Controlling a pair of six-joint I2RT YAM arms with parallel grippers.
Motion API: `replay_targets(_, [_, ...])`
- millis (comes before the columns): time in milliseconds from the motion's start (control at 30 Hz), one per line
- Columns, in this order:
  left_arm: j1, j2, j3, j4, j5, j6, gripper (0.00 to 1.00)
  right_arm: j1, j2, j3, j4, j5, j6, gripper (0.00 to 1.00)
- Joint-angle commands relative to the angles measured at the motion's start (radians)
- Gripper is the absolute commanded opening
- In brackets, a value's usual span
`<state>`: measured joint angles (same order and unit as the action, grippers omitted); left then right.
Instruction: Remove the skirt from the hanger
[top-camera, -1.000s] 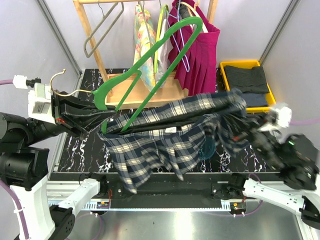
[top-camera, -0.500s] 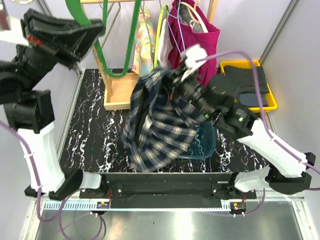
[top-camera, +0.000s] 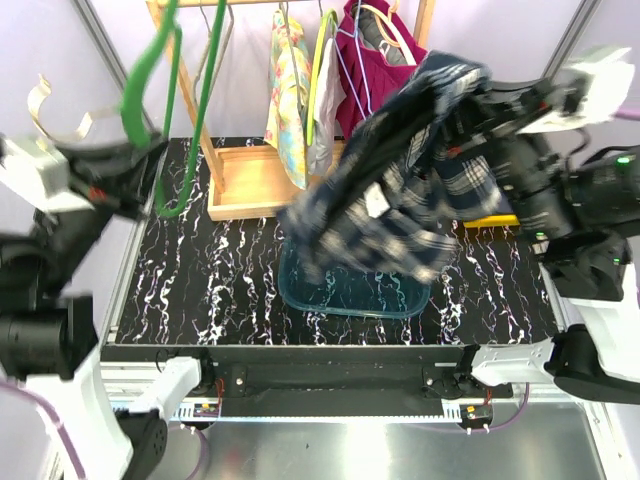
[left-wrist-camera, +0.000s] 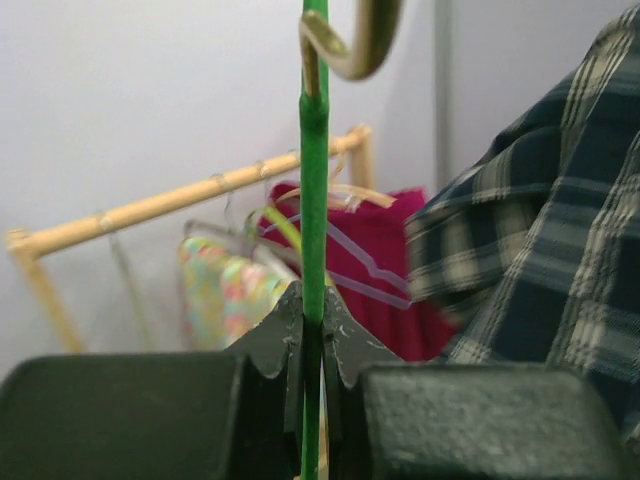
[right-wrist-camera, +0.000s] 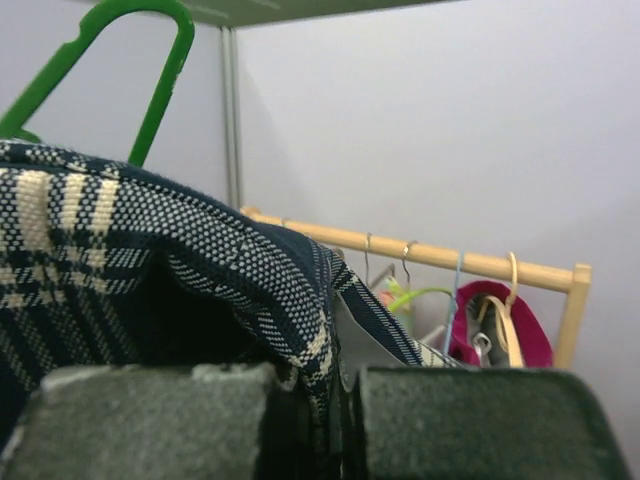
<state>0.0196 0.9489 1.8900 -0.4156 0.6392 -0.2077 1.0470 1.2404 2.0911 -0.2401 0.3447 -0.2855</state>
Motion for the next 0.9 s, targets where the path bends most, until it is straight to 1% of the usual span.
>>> replay_targets(0, [0.013,-0.032,-0.083,-0.411,-0.241,0.436,0.0,-0.002,0.022,-0.074,0.058,0.077,-0.142,0.0])
replay_targets(67, [0.029,-0.05,-0.141,-0.497,-0.309,0.537,0.0,-0.004,0.022,-0.083,0.061,0.079,-0.159,0.0])
replay_targets(100, [0.04,-0.089,-0.237,-0.502,-0.352,0.562,0.0,-0.004,0.022,-0.089,0.062,0.08,-0.162,0.0])
replay_targets(167, [0.086,-0.148,-0.363,-0.465,-0.392,0.631,0.0,-0.002,0.016,-0.106,0.071,0.077,-0.173,0.0])
replay_targets(200, [0.103,-0.197,-0.476,-0.457,-0.426,0.658,0.0,-0.004,0.011,-0.127,0.073,0.076,-0.172,0.0])
replay_targets(233, [0.135,-0.215,-0.524,-0.442,-0.444,0.678,0.0,-0.005,0.007,-0.141,0.077,0.071,-0.17,0.0])
replay_targets(267, [0.155,-0.245,-0.61,-0.437,-0.455,0.707,0.0,-0.004,-0.004,-0.157,0.082,0.068,-0.169,0.0])
replay_targets(300, [0.178,-0.258,-0.655,-0.436,-0.457,0.729,0.0,-0.005,-0.01,-0.183,0.085,0.068,-0.164,0.0])
replay_targets(333, [0.23,-0.269,-0.698,-0.424,-0.457,0.743,0.0,-0.005,-0.016,-0.198,0.087,0.069,-0.162,0.0])
replay_targets(367, [0.259,-0.272,-0.777,-0.422,-0.455,0.769,0.0,-0.005,-0.03,-0.21,0.087,0.073,-0.159,0.0])
replay_targets(400, [0.291,-0.268,-0.813,-0.417,-0.449,0.781,0.0,-0.007,-0.039,-0.239,0.085,0.071,-0.152,0.0])
replay_targets(433, [0.357,-0.259,-0.844,-0.411,-0.438,0.781,0.0,-0.005,-0.047,-0.256,0.085,0.071,-0.149,0.0])
replay_targets(467, [0.397,-0.227,-0.885,-0.413,-0.425,0.798,0.0,-0.007,-0.068,-0.273,0.09,0.07,-0.146,0.0])
replay_targets(500, [0.436,-0.207,-0.9,-0.411,-0.383,0.804,0.0,-0.007,-0.078,-0.311,0.088,0.071,-0.144,0.0])
replay_targets(533, [0.501,-0.185,-0.913,-0.401,-0.369,0.803,0.0,-0.01,-0.087,-0.331,0.09,0.074,-0.142,0.0])
replay_targets(600, [0.543,-0.121,-0.939,-0.393,-0.334,0.798,0.0,-0.007,-0.114,-0.386,0.091,0.085,-0.139,0.0])
replay_targets(667, [0.553,-0.07,-0.944,-0.416,-0.313,0.797,0.0,-0.007,-0.133,-0.422,0.09,0.089,-0.135,0.0])
replay_targets(800, [0.548,-0.071,-0.971,-0.411,-0.219,0.771,0.0,-0.013,-0.154,-0.531,0.093,0.109,-0.123,0.0])
replay_targets(867, [0.534,-0.073,-0.996,-0.407,-0.219,0.768,0.0,-0.019,-0.156,-0.571,0.094,0.117,-0.121,0.0])
